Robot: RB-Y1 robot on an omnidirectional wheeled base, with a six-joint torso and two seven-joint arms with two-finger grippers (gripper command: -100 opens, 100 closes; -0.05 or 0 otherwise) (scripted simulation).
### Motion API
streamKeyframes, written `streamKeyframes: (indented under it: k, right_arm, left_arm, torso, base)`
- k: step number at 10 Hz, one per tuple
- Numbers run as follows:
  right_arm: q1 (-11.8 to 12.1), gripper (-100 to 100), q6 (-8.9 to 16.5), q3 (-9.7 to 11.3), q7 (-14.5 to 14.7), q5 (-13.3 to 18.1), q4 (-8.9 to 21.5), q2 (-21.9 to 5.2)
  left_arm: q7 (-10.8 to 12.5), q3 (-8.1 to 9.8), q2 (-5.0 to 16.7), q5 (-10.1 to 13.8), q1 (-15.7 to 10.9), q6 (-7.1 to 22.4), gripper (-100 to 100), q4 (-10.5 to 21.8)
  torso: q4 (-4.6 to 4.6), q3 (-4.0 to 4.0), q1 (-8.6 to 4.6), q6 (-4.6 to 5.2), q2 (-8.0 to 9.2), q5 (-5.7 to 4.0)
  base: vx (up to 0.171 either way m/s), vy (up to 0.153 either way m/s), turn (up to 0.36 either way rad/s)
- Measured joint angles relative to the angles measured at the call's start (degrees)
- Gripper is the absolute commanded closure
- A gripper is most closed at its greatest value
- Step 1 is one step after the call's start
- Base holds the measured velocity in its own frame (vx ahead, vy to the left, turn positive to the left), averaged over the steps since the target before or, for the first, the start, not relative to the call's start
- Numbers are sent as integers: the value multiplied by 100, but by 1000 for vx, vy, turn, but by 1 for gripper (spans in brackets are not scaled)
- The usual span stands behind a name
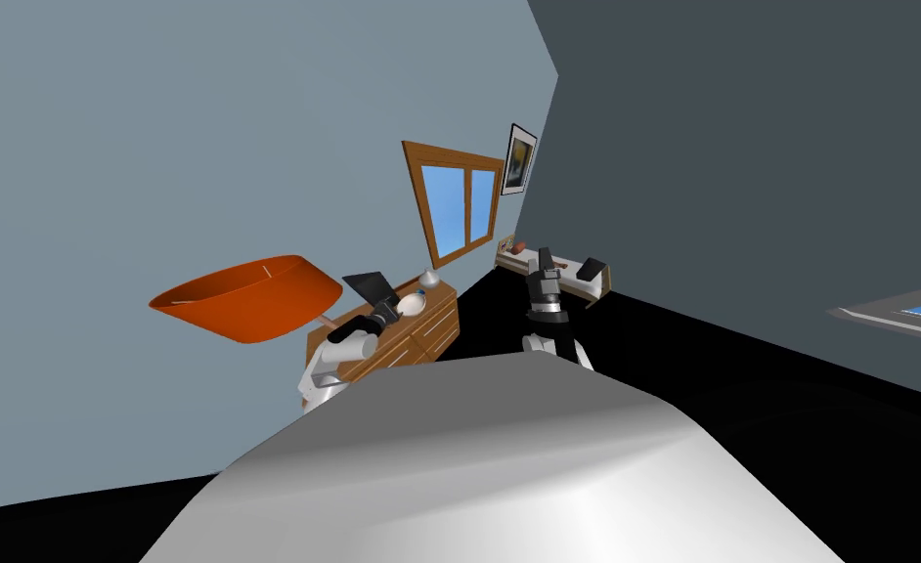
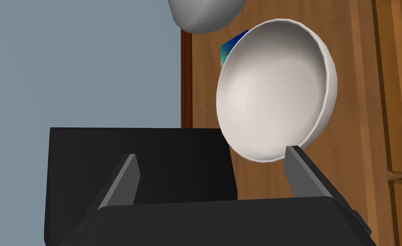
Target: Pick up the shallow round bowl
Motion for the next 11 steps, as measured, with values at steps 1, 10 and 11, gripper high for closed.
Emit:
streamKeyframes:
  k: [1, 10, 11]
  right_arm:
    - [0, 0, 0, 0, 0, 0, 0, 0]
    - [0, 0, 0, 0, 0, 0, 0, 0]
    - [0, 0, 0, 0, 0, 0, 0, 0]
  left_arm:
    - [69, 27, 16, 24, -47, 163, -100, 65]
    - [554, 237, 161, 272, -178, 1480, -100, 434]
    - [612, 261, 169, 298, -166, 1603, -100, 474]
  torso:
    - [0, 0, -2, 1, 0, 0]
    - [0, -1, 5, 0, -2, 1]
    - [0, -1, 4, 0, -2, 1]
  base:
    - [59, -35, -8]
    - [70, -43, -16]
    - [52, -33, -9]
